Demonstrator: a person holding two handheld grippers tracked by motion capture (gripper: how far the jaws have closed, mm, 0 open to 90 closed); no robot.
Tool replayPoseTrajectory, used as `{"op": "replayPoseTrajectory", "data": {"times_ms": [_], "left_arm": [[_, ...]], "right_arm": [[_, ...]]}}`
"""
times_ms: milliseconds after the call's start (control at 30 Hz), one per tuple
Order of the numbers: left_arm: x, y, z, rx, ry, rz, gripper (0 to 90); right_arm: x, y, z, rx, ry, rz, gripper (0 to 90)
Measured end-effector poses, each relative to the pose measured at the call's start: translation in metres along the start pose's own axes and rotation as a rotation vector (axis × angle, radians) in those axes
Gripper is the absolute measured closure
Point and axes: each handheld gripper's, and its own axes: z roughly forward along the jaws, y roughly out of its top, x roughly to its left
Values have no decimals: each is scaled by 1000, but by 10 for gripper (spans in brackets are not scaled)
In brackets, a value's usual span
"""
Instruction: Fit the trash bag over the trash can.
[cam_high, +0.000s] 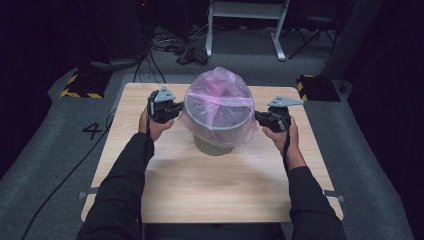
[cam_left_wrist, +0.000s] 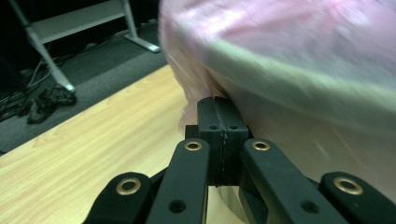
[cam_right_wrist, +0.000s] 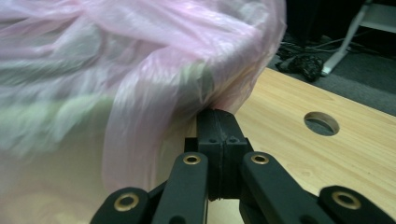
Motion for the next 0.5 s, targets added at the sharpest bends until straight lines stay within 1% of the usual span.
{"op": "replayPoseTrajectory", "data": {"times_ms": [67,100,200,300,333,400,433,467,500], "left_arm": [[-5,-3,-5,6,-7,16,900],[-7,-5,-7,3,-18,18,900],[-14,-8,-14,-8,-33,31,900],[-22,-8,-18,9,-24,71,900],[-23,-8,-18,18,-14,84,900],[-24,-8,-21,23,12,98,897],[-22,-8,-23,18,40,93,834],[-20,-8,-26,12,67,82,783],[-17,-8,-30,7,83,64,714]], "right_arm": [[3,-3,-2,17,18,-19,900],[5,-4,-4,23,19,-30,900],[12,-8,-7,32,37,-50,900],[17,-10,-11,39,46,-73,900],[18,-10,-12,39,45,-79,900],[21,-10,-13,54,11,-102,888],[21,-10,-14,58,0,-106,845],[20,-10,-16,56,-19,-109,769],[19,-10,-18,55,-44,-105,708]]}}
